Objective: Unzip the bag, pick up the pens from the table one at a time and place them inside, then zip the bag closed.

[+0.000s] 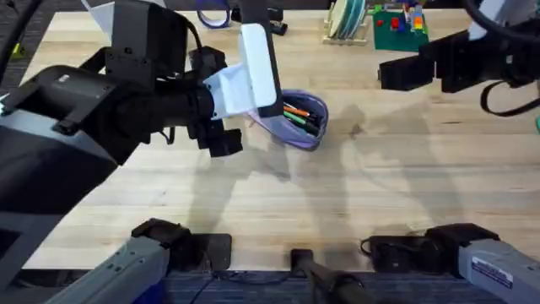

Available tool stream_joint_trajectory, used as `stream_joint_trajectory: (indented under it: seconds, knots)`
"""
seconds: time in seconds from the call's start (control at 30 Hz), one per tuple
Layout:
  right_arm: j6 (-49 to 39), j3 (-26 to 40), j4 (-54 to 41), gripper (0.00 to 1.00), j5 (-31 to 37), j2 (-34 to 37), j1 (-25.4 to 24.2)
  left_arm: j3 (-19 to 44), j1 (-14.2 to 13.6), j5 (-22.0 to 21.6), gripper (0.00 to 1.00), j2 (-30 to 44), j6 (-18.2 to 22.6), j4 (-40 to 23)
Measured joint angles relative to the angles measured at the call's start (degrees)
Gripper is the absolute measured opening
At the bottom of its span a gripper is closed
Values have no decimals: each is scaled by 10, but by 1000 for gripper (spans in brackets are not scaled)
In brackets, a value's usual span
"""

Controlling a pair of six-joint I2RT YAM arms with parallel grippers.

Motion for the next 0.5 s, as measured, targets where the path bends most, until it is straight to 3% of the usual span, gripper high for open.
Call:
stream_joint_trajectory:
  seconds: [0.3, 0.4, 0.5]
  knots:
    - [1, 0, -2, 996, 0, 0, 0, 0, 7, -4, 993, 0, 0, 2]
    - [1, 0, -2, 995, 0, 0, 0, 0, 33, 0, 993, 0, -3, 0]
    - [11, 0, -2, 995, 0, 0, 0, 0, 80, 26, 993, 0, -5, -1]
